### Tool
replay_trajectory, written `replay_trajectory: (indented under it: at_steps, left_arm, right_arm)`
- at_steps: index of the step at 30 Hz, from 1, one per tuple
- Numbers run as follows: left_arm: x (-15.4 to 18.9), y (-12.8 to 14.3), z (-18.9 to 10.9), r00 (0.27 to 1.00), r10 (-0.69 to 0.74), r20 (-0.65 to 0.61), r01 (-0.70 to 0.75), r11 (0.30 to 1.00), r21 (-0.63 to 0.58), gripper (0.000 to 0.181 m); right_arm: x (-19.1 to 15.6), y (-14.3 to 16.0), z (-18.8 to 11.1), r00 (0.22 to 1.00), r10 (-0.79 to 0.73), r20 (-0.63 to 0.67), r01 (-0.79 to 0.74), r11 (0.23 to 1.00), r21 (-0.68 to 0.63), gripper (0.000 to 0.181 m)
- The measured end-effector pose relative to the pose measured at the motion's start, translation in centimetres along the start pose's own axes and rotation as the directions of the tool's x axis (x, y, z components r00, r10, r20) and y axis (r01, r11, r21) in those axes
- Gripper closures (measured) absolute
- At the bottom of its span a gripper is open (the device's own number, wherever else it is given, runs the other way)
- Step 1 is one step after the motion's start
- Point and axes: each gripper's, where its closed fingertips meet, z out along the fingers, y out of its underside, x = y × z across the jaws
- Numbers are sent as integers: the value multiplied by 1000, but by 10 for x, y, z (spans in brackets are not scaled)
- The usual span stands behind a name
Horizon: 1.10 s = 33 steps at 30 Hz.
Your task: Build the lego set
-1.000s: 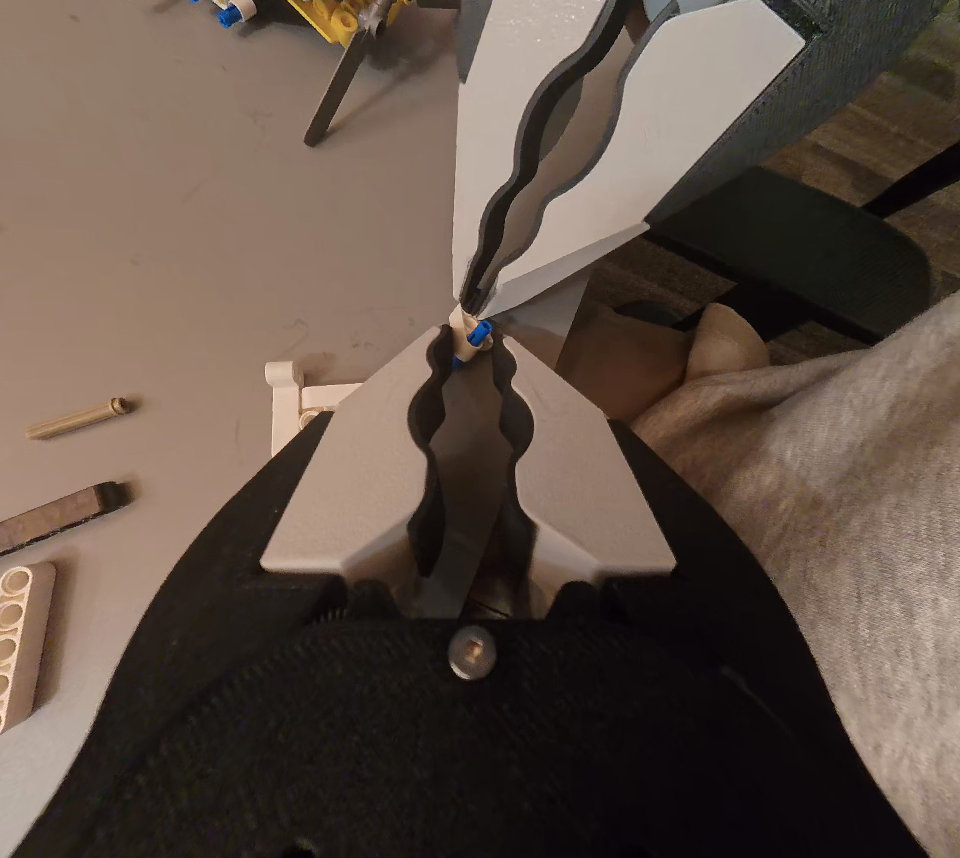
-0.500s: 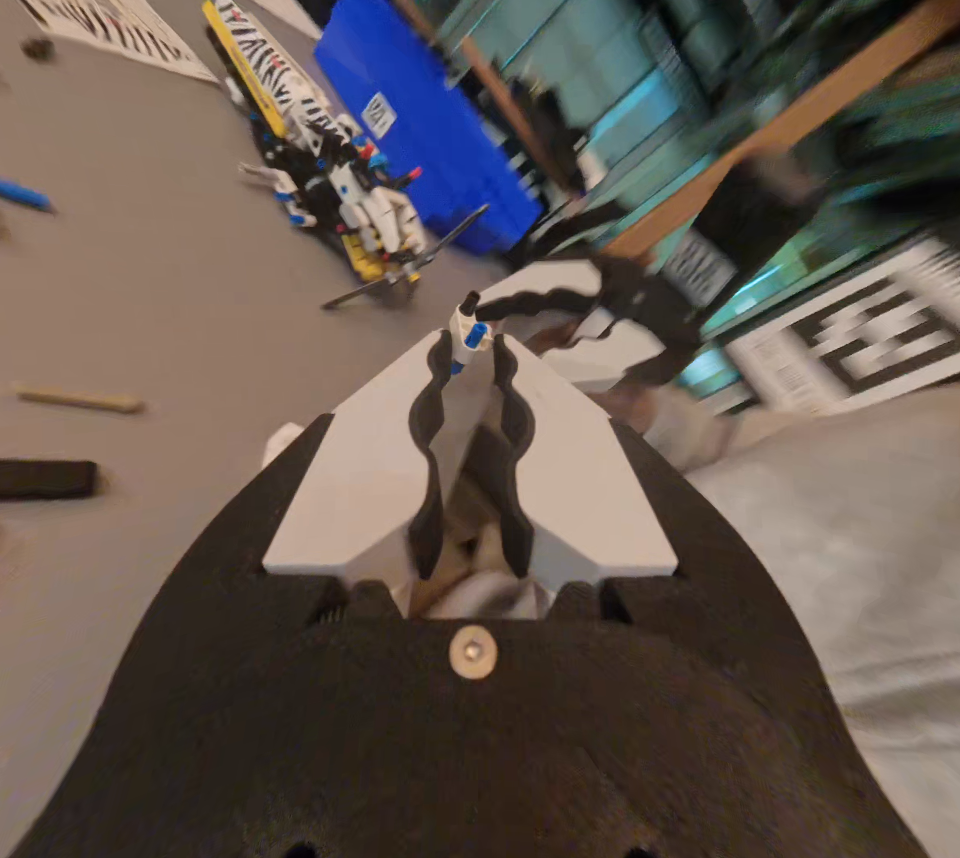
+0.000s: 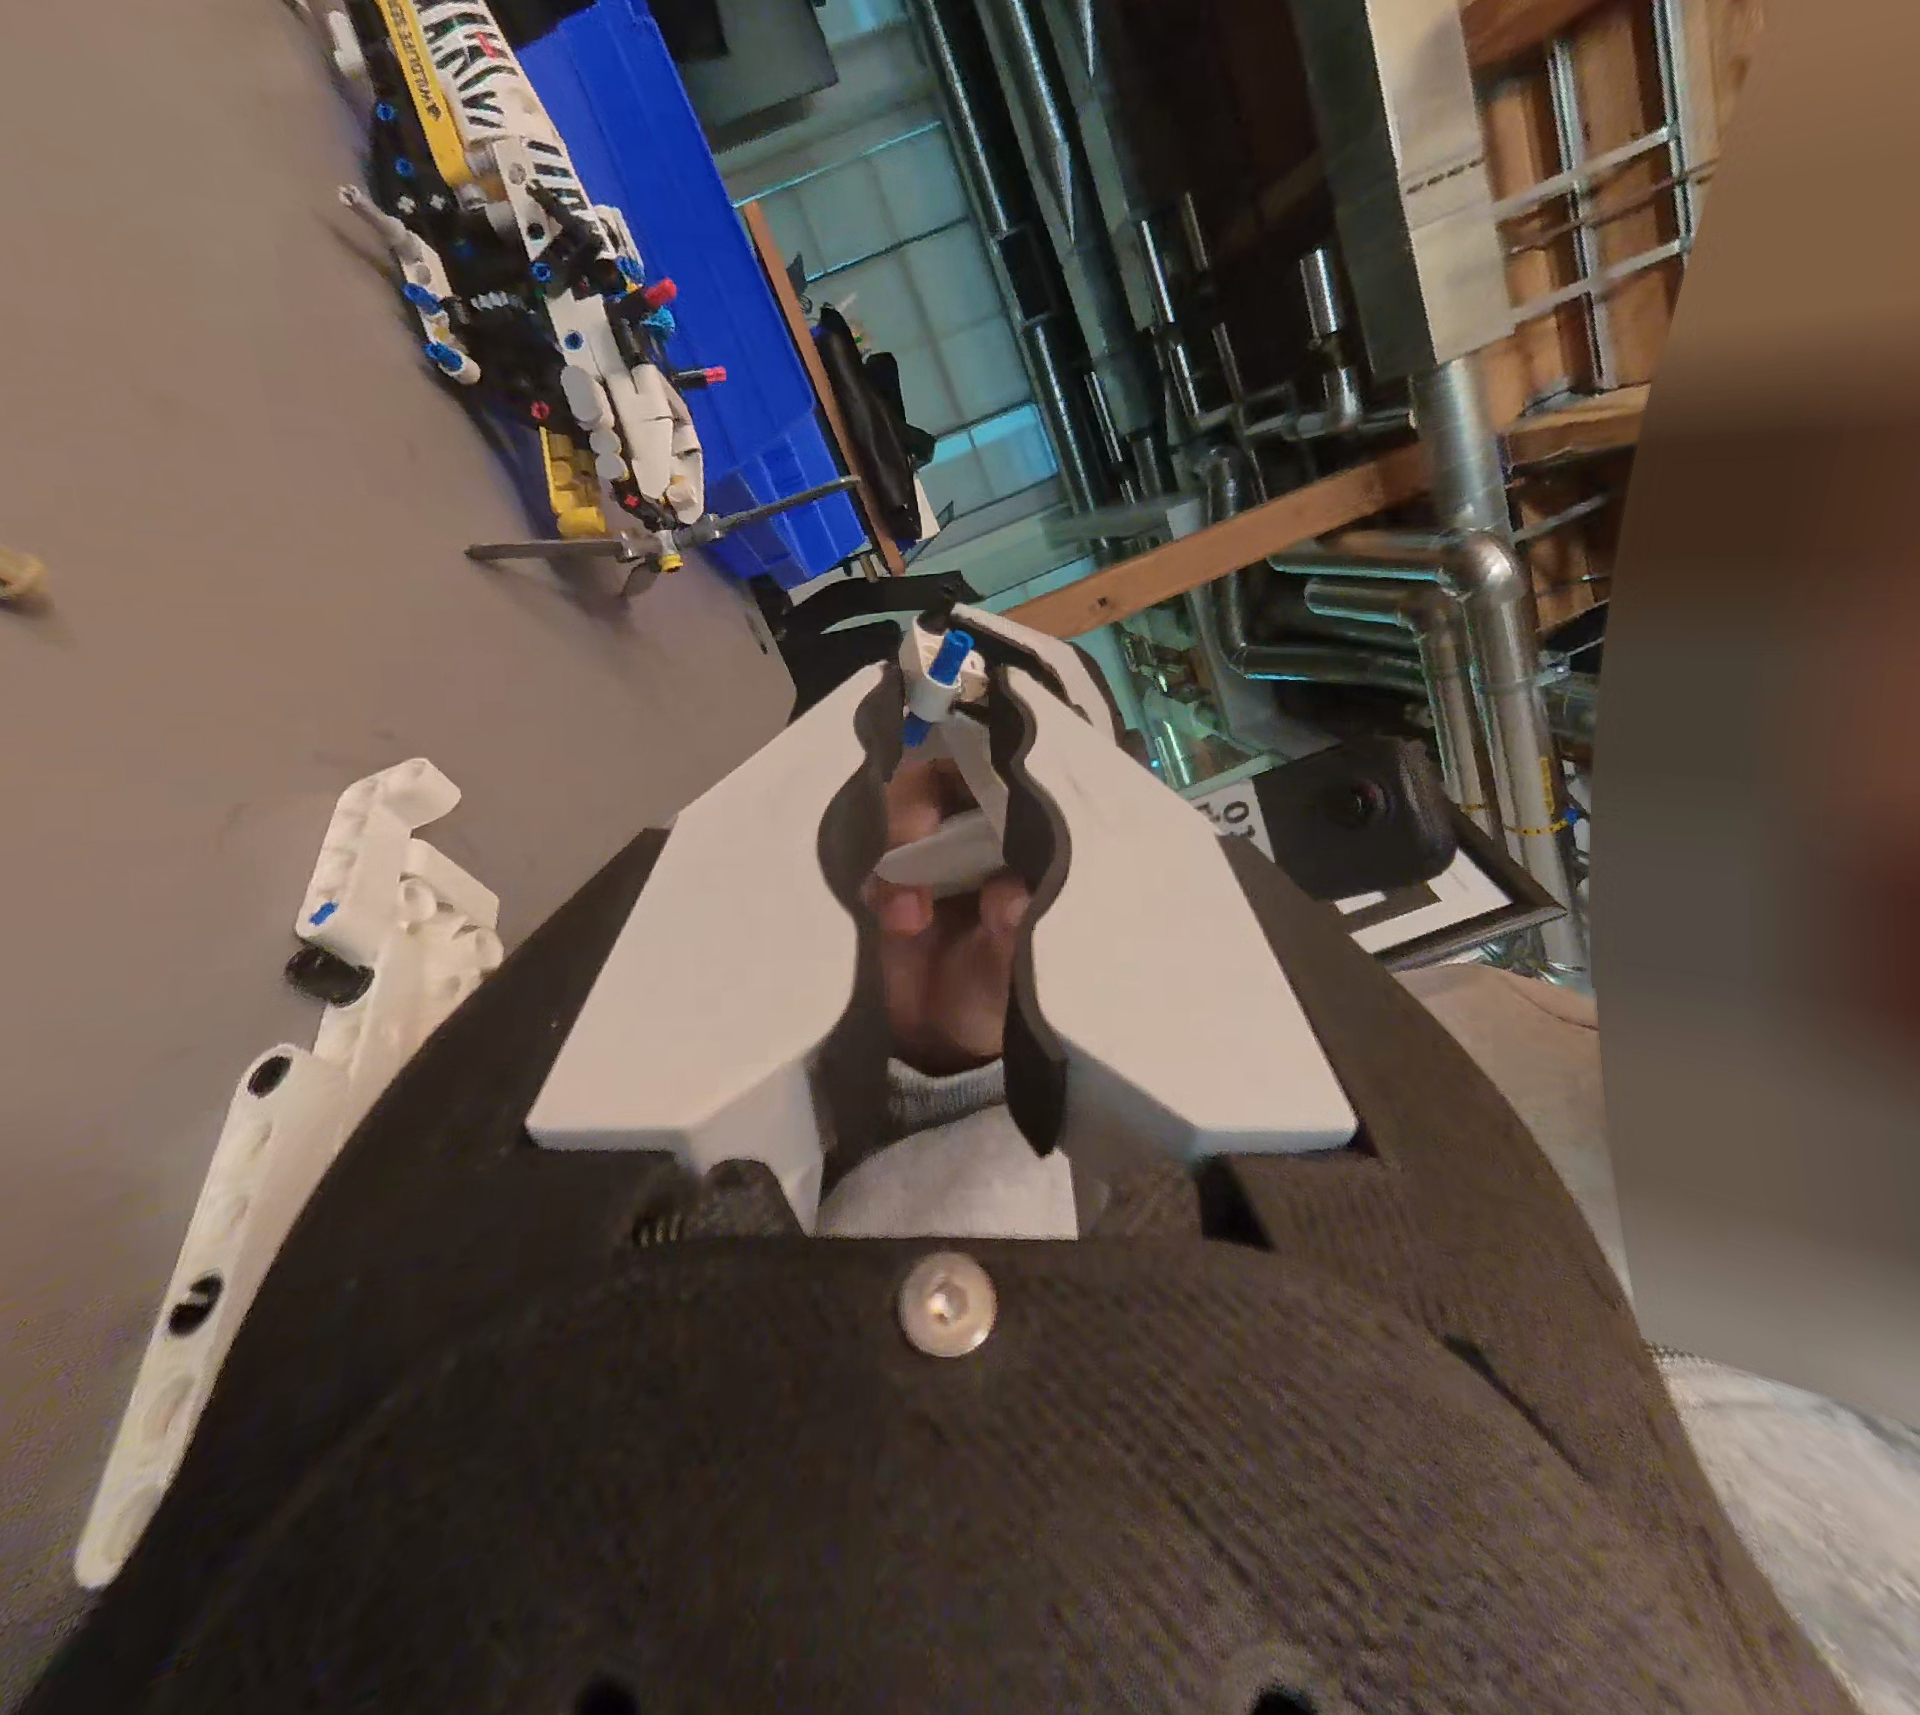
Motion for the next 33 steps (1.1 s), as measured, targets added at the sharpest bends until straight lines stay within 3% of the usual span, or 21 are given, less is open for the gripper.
replay_trajectory:
  at_steps: [3,9,11,16,20,22,26,29,33]
  left_arm:
    - [-3,4,-2,999,25,33,-24,999,-39,161]
    - [-4,7,-11,986,125,115,-110,986,-128,140]
    - [0,6,-17,962,217,166,-190,968,-164,136]
    - [-4,1,-33,828,484,285,-398,863,-311,134]
    - [-54,16,-53,601,694,397,-375,683,-627,130]
    - [-68,20,-60,506,768,392,-360,601,-714,129]
    - [-77,21,-59,436,825,361,-359,527,-770,128]
    - [-86,18,-64,353,872,339,-340,457,-822,128]
    - [-89,20,-64,337,887,316,-326,425,-845,129]
  right_arm:
    - [-5,2,-2,999,2,44,-2,1000,1,175]
    - [-7,14,-3,992,53,115,-49,998,-36,176]
    - [-6,23,-4,989,52,142,-41,996,-77,176]
    - [-27,64,-1,942,97,321,-3,960,-280,176]
    - [-35,84,-2,911,90,403,71,927,-368,181]
    - [-35,88,-3,902,93,422,88,916,-391,181]
    - [-36,90,-2,899,136,415,49,913,-406,180]
    - [-35,90,-2,905,195,379,-22,910,-414,167]
    - [-30,90,-3,934,238,267,-109,901,-420,162]
